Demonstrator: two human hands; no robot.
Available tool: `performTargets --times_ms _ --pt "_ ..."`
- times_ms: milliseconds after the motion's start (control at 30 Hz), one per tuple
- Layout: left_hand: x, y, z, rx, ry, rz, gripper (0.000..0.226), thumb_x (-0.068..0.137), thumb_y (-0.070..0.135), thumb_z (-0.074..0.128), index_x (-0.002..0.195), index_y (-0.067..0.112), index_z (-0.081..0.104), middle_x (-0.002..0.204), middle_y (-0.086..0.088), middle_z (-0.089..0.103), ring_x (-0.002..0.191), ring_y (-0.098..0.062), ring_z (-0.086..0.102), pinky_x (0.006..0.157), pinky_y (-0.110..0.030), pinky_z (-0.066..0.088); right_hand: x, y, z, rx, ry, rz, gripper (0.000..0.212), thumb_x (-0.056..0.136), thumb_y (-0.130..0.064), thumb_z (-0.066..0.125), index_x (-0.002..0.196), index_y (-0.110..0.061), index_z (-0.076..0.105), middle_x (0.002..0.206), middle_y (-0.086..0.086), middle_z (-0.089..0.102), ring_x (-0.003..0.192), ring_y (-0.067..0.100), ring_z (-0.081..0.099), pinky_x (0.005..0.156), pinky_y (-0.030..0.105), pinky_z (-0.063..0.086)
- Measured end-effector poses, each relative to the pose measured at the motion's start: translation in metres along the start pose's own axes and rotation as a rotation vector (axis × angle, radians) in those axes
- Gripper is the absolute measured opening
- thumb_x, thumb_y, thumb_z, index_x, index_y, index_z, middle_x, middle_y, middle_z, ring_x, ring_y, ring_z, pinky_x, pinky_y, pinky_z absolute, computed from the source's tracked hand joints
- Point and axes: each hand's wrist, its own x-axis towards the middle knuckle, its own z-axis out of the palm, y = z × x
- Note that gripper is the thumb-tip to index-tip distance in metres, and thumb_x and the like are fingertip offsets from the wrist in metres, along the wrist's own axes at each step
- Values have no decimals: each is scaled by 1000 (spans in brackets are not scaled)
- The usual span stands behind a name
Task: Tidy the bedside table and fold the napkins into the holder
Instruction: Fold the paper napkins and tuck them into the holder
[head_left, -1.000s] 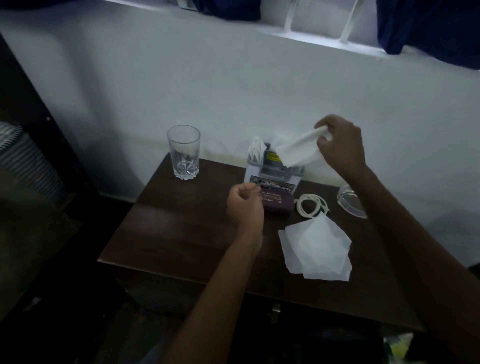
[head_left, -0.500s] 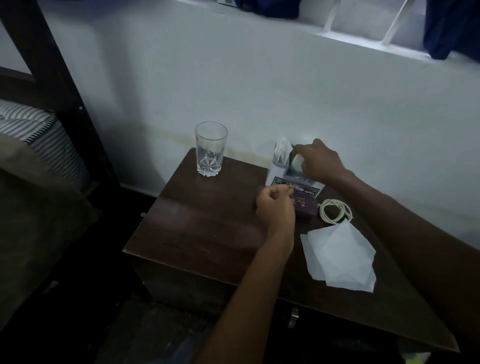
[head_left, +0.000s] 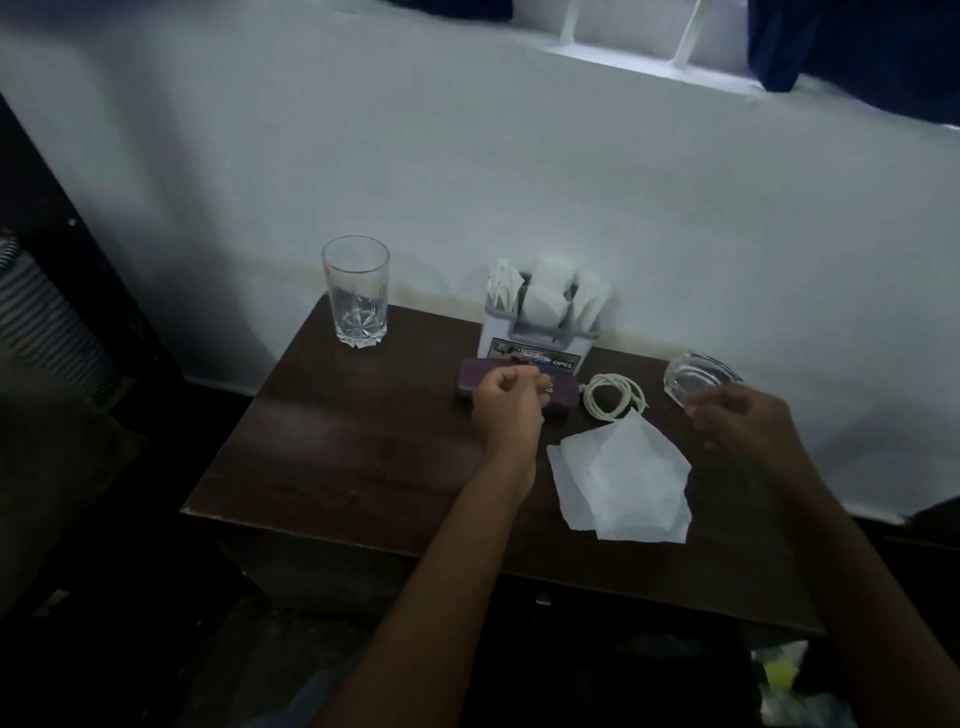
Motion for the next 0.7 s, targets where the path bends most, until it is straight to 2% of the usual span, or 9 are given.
performTargets --times_ms 67,133,200,267,367,433,567,633,700 --pt "-2 -5 4 40 -26 -4 17 91 10 50 80 20 56 84 3 66 71 -8 60 60 -21 44 2 23 -1 -46 16 92 11 85 0 57 92 -3 65 99 21 66 82 27 58 64 30 45" --pt "-4 -10 8 90 -51 -8 14 92 11 49 83 19 58 85 3 67 73 -9 60 60 -21 44 11 43 5 -125 29 134 15 84 1 56 94 8 65 103 28 65 93 40 61 75 36 46" --pt "-7 -14 13 142 -77 -13 11 93 12 49 92 16 59 87 2 66 75 -10 60 60 -20 45 19 56 15 -234 -12 132 29 85 -1 56 112 7 62 118 24 62 111 37 56 95 41 43" --pt "-8 -18 17 178 -102 -20 11 94 13 49 95 14 59 92 0 67 79 -13 62 64 -22 47 26 68 26 -397 -88 69 40 89 -12 54 128 -5 54 133 17 53 125 33 46 107 43 31" --pt "-11 -24 23 243 -141 -20 12 94 14 49 96 14 60 95 -2 68 85 -16 63 73 -27 48 27 75 31 -610 -120 76 42 92 -28 49 133 -20 48 139 12 40 129 35 32 106 43 27" --pt "-12 -27 24 279 -174 -12 11 94 13 49 92 15 60 92 -1 68 82 -15 63 74 -27 48 24 72 33 -623 -129 87 35 89 -28 50 124 -20 54 136 10 38 125 35 30 104 43 28" --pt "-12 -30 21 356 -219 -31 12 94 12 48 94 14 60 93 -1 67 84 -16 62 81 -33 48 22 64 25 -556 -124 83 14 81 -16 55 93 -17 63 120 7 49 119 34 33 99 41 29" --pt "-11 -31 18 411 -236 -42 14 94 13 47 99 12 60 99 -3 67 91 -20 62 85 -35 46 24 62 17 -567 -157 96 12 80 -14 57 88 -17 65 115 6 55 120 33 34 98 42 30" --pt "-10 -32 16 464 -254 -55 16 95 14 46 103 12 59 105 -5 66 95 -22 61 82 -33 46 26 60 8 -608 -208 137 12 79 -14 61 89 -18 67 113 7 60 122 33 34 99 42 30"
